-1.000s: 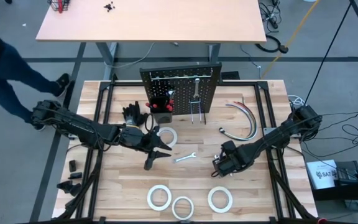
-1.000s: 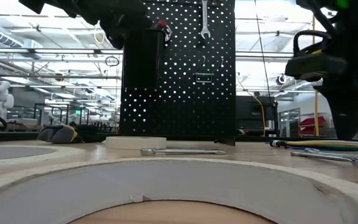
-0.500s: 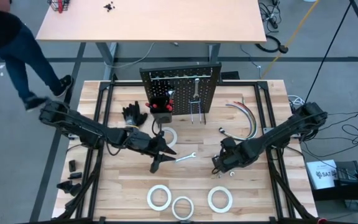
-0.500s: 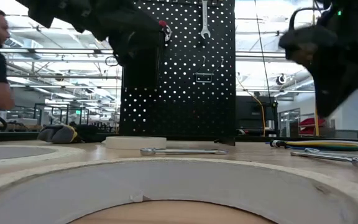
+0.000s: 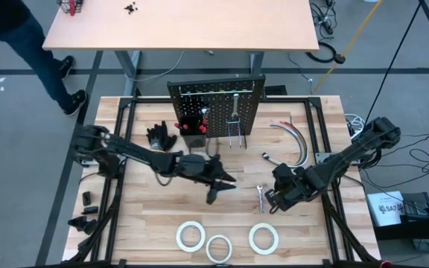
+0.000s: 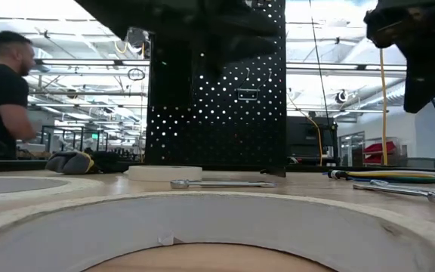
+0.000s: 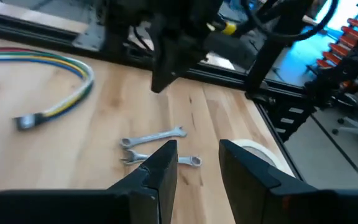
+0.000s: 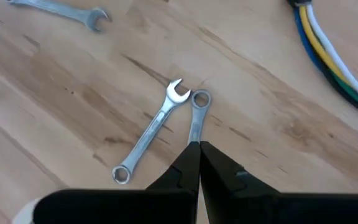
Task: Hang tools onto peg board
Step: Hang the silver wrench on the peg board
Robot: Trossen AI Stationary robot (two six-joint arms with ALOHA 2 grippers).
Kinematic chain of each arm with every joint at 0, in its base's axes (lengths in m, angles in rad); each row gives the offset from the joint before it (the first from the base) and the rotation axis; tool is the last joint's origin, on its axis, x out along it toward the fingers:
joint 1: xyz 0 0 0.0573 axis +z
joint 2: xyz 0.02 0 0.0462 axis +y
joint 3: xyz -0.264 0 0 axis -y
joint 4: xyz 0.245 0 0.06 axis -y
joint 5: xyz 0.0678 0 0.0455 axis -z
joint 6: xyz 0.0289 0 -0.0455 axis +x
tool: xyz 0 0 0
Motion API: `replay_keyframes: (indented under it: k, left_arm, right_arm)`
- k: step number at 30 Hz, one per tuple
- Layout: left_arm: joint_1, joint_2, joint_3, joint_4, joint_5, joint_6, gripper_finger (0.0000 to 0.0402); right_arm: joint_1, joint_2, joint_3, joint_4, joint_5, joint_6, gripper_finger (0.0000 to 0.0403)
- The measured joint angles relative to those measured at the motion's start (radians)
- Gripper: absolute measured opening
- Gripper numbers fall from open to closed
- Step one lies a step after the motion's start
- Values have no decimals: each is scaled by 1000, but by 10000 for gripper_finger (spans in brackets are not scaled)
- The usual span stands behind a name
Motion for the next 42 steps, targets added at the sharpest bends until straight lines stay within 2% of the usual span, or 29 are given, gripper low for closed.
replay_keyframes:
  k: [5, 9, 14, 19, 26, 33, 42]
  left_arm:
    - [-5, 146, 116, -4, 100, 0, 116]
    - [-4, 212, 182, -3, 125, -2, 84]
    - [6, 244, 203, -6, 31, -1, 13]
    - [12, 239, 203, -98, -53, -1, 4]
    - [-24, 239, 203, -110, -75, 0, 2]
    - [-49, 239, 203, -106, -170, 33, 1]
    - [-41, 239, 203, -107, -180, 26, 0]
  right_arm:
    - [89, -9, -36, 34, 126, 93, 2]
    - [137, -18, -128, 214, 158, 125, 1]
    - [138, 5, -228, 473, 164, 154, 1]
    - [151, 53, -234, 595, 169, 115, 1]
    - [151, 86, -234, 595, 133, 109, 0]
    - [149, 84, -233, 510, 116, 158, 0]
    - [147, 102, -233, 502, 88, 166, 0]
